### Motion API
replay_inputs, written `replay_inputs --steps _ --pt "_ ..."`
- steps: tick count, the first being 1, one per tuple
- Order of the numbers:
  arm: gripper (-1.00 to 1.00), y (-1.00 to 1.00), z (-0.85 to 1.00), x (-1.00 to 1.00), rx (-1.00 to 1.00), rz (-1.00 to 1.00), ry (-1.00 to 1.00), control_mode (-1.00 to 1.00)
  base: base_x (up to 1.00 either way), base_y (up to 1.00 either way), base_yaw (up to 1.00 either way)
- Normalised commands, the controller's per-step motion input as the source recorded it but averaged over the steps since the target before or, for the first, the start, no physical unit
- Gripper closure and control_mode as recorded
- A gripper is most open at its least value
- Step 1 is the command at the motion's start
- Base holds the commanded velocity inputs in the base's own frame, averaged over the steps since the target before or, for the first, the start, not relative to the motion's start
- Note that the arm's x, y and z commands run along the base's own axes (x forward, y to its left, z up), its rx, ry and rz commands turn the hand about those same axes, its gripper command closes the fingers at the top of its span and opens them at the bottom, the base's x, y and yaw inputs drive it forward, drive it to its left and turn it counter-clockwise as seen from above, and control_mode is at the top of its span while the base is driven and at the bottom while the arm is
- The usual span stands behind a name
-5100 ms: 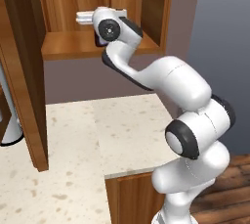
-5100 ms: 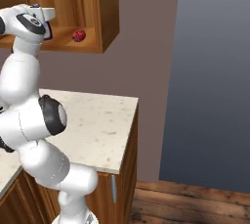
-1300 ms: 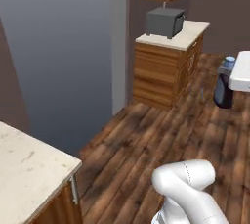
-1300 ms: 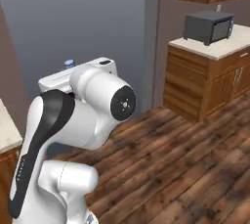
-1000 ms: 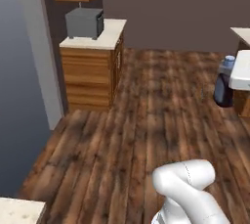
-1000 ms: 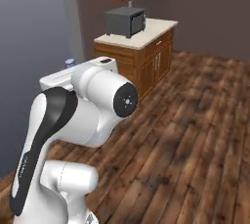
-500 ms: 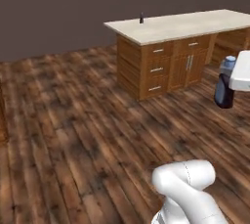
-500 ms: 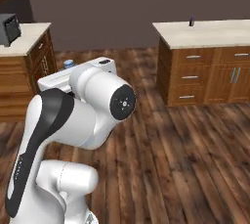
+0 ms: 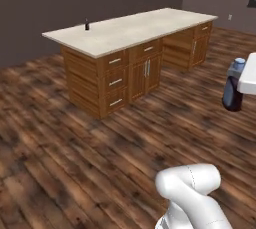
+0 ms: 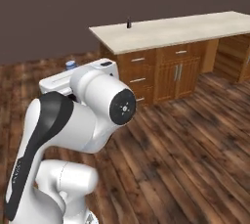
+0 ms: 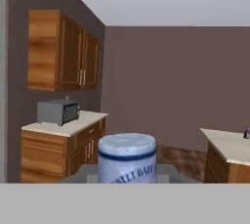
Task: The dining table condiment station is running low on condiment bottle. Refill the condiment station by opening the cabinet and taking the condiment bottle from the cabinet and placing it on the dining table.
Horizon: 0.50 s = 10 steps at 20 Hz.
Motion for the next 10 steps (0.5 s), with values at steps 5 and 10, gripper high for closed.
replay_inputs --steps 5,10 --pt "1.0 0.0 0.0 0.0 0.0 0.0 0.0 1.0 1.0 0.95 -0.4" --pt "1.0 0.0 0.0 0.0 0.0 0.0 0.0 1.0 1.0 1.0 -0.33"
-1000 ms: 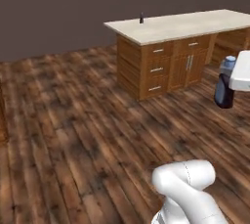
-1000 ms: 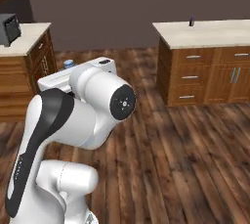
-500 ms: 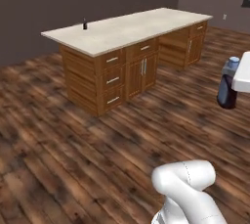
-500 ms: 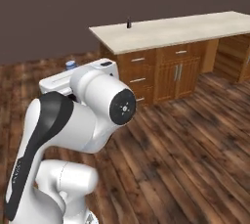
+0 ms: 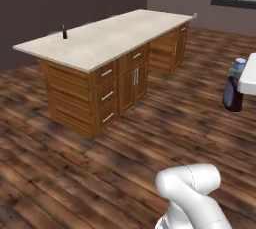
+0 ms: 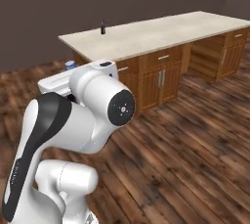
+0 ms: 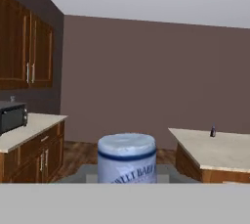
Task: The dining table condiment station is running low on condiment bottle. Refill the condiment station by opening the cabinet and taking the condiment bottle from the cabinet and placing it on the dining table.
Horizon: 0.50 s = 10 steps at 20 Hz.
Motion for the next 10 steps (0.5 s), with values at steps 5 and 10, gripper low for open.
replay_inputs --steps 5,10 --pt "1.0 0.0 0.0 0.0 0.0 0.0 0.0 1.0 1.0 1.0 -0.29" --pt "1.0 0.0 0.0 0.0 0.0 0.0 0.0 1.0 1.0 1.0 -0.26"
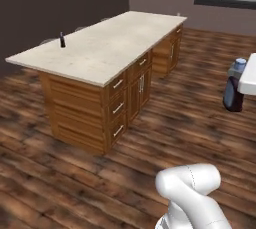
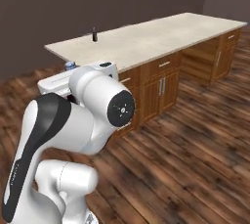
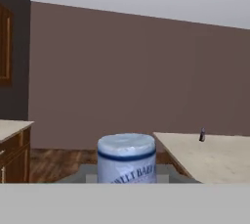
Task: The dining table condiment station is running low on condiment bottle. Refill the condiment station by opening the cabinet and taking the condiment bottle from the cabinet and placing it on the dining table.
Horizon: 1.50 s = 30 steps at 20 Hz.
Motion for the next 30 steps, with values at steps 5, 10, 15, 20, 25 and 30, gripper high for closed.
replay_inputs --steps 5,10,15,20,25,30 --pt "1.0 0.0 0.0 0.0 0.0 0.0 0.0 1.0 1.0 1.0 -0.26" --pt "1.0 0.0 0.0 0.0 0.0 0.0 0.0 1.0 1.0 1.0 -0.26" --pt "1.0 0.0 0.0 0.0 0.0 0.0 0.0 1.0 1.0 1.0 -0.27" --pt "1.0 0.0 0.0 0.0 0.0 0.0 0.0 1.0 0.97 1.0 -0.26" --pt "1.0 0.0 0.0 0.0 0.0 0.0 0.0 1.0 0.72 1.0 -0.24" --pt "1.0 0.0 0.0 0.0 0.0 0.0 0.0 1.0 0.16 1.0 -0.17"
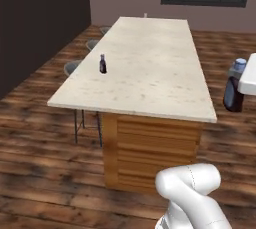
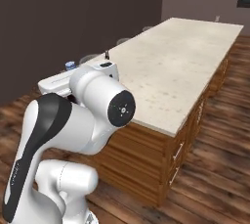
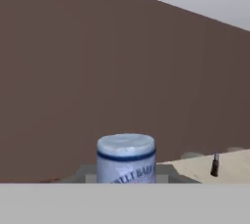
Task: The dining table condiment station is running low on condiment bottle. Refill the condiment station by opening the cabinet and taking the condiment bottle from the cabinet and placing it on the dining table.
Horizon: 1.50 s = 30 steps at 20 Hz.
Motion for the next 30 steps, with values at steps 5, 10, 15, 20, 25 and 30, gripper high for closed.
replay_inputs --steps 5,10,15,20,25,30 --pt "1.0 0.0 0.0 0.0 0.0 0.0 0.0 1.0 0.01 1.0 -0.13" --pt "1.0 0.0 0.0 0.0 0.0 0.0 0.0 1.0 0.22 1.0 -0.12" --pt "1.0 0.0 0.0 0.0 0.0 0.0 0.0 1.0 0.28 1.0 -0.13" --pt "1.0 0.0 0.0 0.0 0.0 0.0 0.0 1.0 0.3 1.0 -0.15" --pt "1.0 0.0 0.0 0.0 0.0 0.0 0.0 1.0 0.31 1.0 -0.16" --pt "1.0 0.0 0.0 0.0 0.0 0.0 0.0 1.0 0.34 1.0 -0.17"
